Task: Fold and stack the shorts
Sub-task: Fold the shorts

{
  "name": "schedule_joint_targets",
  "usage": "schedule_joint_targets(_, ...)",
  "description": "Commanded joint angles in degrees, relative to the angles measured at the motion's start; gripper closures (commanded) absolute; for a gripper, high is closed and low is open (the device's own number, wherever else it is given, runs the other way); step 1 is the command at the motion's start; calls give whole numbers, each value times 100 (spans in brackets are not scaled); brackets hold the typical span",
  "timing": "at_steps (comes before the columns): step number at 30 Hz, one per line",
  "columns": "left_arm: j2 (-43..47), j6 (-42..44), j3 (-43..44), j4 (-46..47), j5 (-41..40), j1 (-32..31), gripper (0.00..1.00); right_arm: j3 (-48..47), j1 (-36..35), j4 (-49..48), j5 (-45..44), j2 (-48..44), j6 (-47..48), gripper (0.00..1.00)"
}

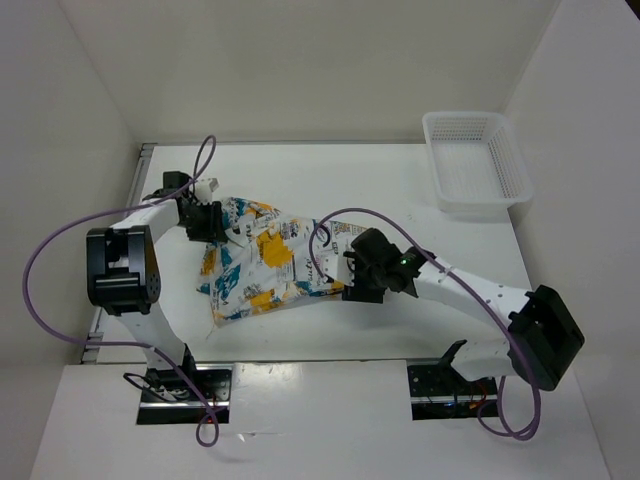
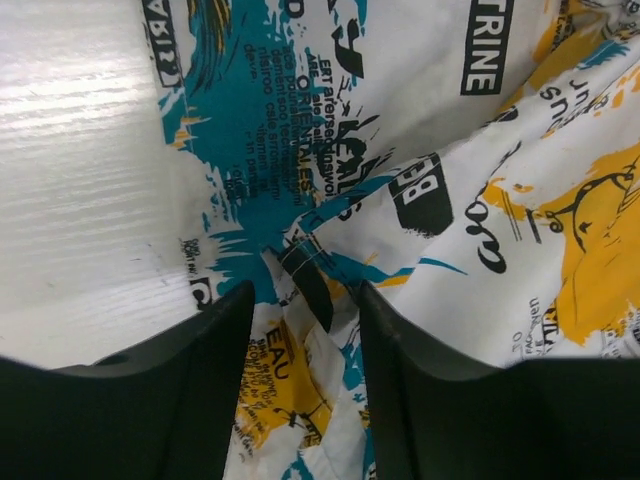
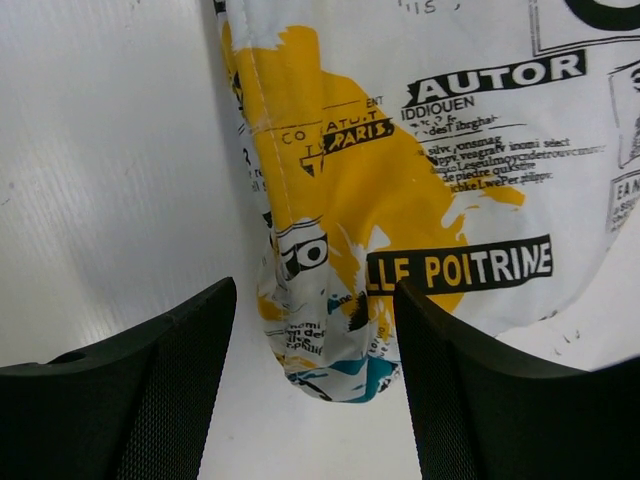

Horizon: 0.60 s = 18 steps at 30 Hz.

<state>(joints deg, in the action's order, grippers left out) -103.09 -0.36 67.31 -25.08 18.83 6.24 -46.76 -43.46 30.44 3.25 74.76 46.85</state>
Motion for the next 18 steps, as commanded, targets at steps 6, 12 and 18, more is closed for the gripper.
schedule_joint_targets(6,-133,36,37,-67,718,-132,86,404,31,-495,-87,214,140,36)
schedule_joint_targets(12,-19,36,1168,-208,727,-132,100,580,31,-952,-139,425,246,66)
schedule_joint_targets(18,-71,36,2241,-480,245,-132,100,756,31,-900,-140,425,500,82)
